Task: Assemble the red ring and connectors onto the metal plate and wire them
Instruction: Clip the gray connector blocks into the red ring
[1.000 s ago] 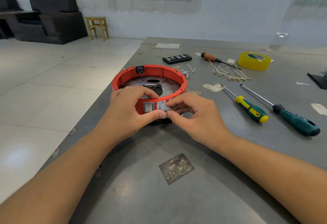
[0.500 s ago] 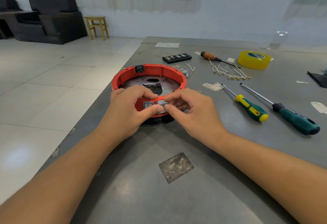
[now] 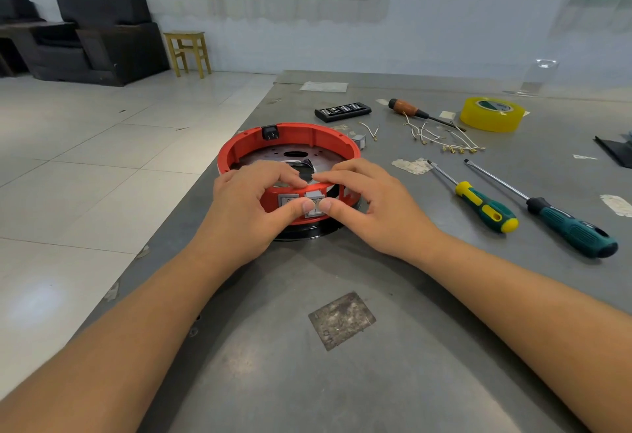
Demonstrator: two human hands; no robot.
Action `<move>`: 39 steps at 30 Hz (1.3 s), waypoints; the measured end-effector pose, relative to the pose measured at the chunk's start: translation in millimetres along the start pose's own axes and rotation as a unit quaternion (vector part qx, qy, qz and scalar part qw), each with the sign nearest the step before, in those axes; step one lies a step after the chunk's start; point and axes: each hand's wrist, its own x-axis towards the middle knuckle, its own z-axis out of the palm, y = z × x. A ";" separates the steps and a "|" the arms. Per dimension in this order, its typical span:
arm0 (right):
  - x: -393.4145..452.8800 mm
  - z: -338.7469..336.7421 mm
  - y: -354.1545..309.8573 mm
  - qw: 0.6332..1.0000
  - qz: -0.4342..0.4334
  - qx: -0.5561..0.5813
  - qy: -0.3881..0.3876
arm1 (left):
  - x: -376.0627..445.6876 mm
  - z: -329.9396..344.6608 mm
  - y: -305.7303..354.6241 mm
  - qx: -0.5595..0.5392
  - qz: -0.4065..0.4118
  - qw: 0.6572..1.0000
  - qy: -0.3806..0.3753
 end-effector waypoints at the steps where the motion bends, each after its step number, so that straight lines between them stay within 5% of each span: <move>1: 1.4 -0.3 0.6 1.000 0.004 0.002 -0.006 | -0.2 0.6 0.2 0.011 -0.005 1.000 -0.002; 24: 1.2 0.1 7.5 1.000 -0.018 0.013 0.022 | 3.0 -0.3 -1.2 0.040 0.027 0.998 -0.035; 29: -0.7 -4.9 20.7 0.999 0.042 0.001 0.008 | 2.0 -5.1 -11.4 0.033 0.026 0.999 -0.027; 36: -3.4 6.1 9.6 0.999 -0.001 0.035 0.010 | -2.3 -2.9 -5.5 0.145 0.049 0.988 0.015; 39: -2.2 3.0 16.6 0.994 0.048 0.081 0.055 | -1.9 -1.8 -5.4 0.149 0.029 0.988 0.023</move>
